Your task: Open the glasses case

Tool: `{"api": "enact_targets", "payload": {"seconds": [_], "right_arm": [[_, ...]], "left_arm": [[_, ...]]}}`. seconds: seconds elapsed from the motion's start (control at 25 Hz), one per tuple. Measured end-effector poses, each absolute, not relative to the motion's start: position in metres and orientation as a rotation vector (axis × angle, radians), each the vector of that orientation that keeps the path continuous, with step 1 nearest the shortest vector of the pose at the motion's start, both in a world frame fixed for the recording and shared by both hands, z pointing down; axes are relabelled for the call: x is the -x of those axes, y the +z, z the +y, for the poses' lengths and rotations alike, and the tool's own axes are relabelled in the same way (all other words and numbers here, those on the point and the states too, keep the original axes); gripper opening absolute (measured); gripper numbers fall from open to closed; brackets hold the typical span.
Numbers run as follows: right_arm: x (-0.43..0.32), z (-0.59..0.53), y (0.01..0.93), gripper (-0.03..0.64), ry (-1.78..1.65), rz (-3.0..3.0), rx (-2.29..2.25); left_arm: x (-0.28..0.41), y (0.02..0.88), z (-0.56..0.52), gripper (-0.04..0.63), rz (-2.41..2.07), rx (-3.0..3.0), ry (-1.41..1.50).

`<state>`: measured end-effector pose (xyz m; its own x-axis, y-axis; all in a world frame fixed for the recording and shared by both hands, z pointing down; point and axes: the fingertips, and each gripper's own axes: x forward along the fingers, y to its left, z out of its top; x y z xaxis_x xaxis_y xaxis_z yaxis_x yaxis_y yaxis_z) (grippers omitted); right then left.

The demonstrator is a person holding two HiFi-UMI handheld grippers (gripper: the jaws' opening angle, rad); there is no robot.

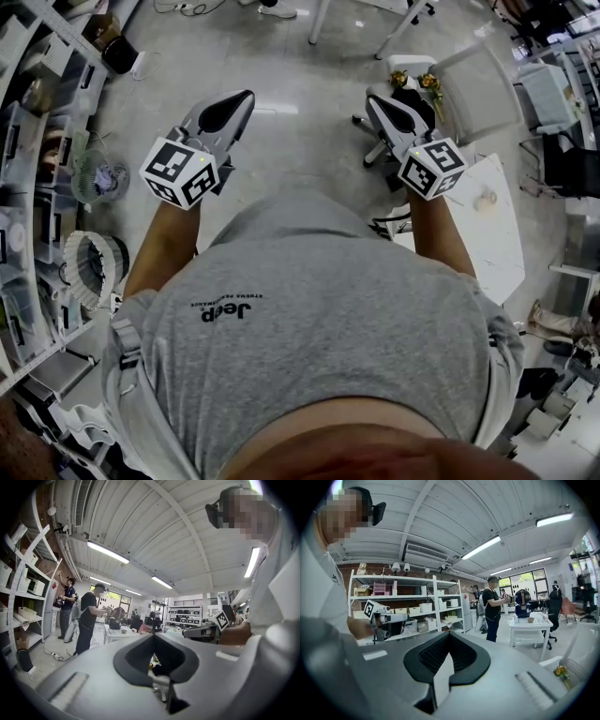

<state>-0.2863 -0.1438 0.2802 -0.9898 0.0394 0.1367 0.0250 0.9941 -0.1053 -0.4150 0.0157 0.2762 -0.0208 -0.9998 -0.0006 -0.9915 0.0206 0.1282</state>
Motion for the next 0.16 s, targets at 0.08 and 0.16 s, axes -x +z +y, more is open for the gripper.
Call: {"api": "enact_targets", "payload": {"seconds": [0.08,0.16], "right_arm": [[0.2841,-0.1438,0.2805,0.002,0.153,-2.998,0.048],[0.2817,-0.1439,0.2812,0.002,0.152,-2.997,0.047]], "left_arm": [[0.4126,0.2759,0.015,0.056,-2.174,-2.138,-0.142],[0.4103,0.2761,0.0142,0.057,-2.169,-2.141,-0.143]]}}
